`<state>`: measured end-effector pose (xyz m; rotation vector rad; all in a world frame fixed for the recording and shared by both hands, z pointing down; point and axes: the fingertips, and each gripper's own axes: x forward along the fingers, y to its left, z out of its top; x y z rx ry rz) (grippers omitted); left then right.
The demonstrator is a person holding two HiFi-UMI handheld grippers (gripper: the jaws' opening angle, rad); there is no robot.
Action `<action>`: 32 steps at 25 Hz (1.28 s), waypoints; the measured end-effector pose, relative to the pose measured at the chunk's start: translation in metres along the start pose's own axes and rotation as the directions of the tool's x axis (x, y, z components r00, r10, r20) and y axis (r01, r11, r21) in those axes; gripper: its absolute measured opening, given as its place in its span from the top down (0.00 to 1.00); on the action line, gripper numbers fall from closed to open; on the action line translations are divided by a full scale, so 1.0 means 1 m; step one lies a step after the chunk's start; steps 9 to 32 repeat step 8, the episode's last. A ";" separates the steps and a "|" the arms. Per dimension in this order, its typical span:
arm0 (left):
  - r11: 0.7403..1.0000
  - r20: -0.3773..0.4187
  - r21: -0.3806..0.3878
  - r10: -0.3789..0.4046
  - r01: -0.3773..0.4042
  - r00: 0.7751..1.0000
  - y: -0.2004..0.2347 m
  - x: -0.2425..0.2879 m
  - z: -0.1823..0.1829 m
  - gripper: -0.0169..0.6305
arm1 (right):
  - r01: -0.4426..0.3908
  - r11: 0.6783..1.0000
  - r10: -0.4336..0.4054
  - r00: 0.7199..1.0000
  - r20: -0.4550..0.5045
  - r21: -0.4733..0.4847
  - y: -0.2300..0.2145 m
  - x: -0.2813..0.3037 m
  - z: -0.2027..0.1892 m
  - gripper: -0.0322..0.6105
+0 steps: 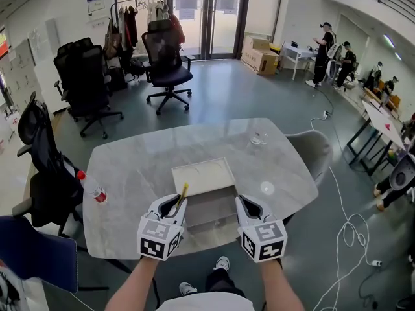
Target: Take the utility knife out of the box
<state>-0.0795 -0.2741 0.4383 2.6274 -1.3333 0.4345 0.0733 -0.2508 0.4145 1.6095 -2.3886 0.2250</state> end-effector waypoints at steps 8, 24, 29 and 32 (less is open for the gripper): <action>1.000 -0.006 -0.005 -0.005 0.005 1.000 -0.003 0.003 -0.007 0.89 | 0.001 1.000 -0.001 1.000 -0.002 -0.001 0.000 -0.002 -0.007 0.94; 1.000 -0.006 -0.005 -0.005 0.005 1.000 -0.003 0.003 -0.007 0.89 | 0.001 1.000 -0.001 1.000 -0.002 -0.001 0.000 -0.002 -0.007 0.94; 1.000 -0.006 -0.005 -0.005 0.005 1.000 -0.003 0.003 -0.007 0.89 | 0.001 1.000 -0.001 1.000 -0.002 -0.001 0.000 -0.002 -0.007 0.94; 1.000 -0.006 -0.005 -0.005 0.005 1.000 -0.003 0.003 -0.007 0.89 | 0.001 1.000 -0.001 1.000 -0.002 -0.001 0.000 -0.002 -0.007 0.94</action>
